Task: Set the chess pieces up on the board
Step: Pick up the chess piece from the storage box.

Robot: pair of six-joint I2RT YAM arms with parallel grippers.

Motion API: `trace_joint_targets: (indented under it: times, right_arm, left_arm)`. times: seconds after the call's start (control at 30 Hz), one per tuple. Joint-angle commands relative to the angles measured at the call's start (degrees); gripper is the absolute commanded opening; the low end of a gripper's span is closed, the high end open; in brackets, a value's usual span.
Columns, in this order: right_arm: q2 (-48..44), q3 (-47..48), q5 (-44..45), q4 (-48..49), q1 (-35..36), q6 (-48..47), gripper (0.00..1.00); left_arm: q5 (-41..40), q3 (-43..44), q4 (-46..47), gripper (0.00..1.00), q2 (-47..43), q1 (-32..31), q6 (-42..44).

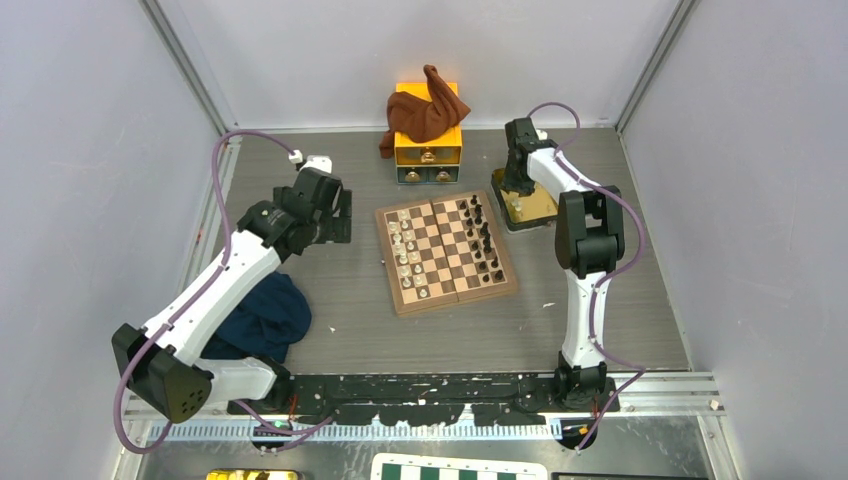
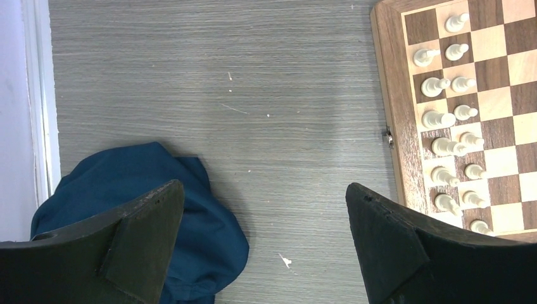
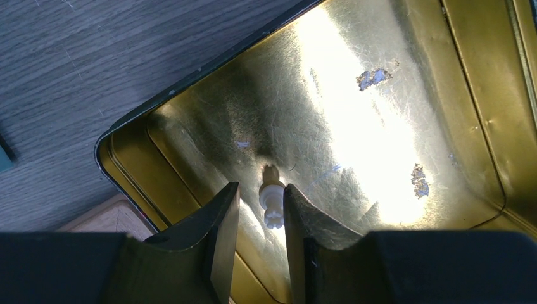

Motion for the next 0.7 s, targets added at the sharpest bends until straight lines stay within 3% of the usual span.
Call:
trace_joint_targets:
  times: [0.0, 0.67]
  right_arm:
    - [-0.9, 1.6, -0.2, -0.4, -0.3, 0.7, 0.37]
    - [-3.1, -1.3, -0.3, -0.7, -0.2, 0.6, 0.34]
  left_arm:
    - [0.3, 2.8, 2.6, 1.00, 0.2, 0.6, 1.1]
    - [1.3, 2.3, 3.1, 1.00, 0.0, 1.3, 1.2]
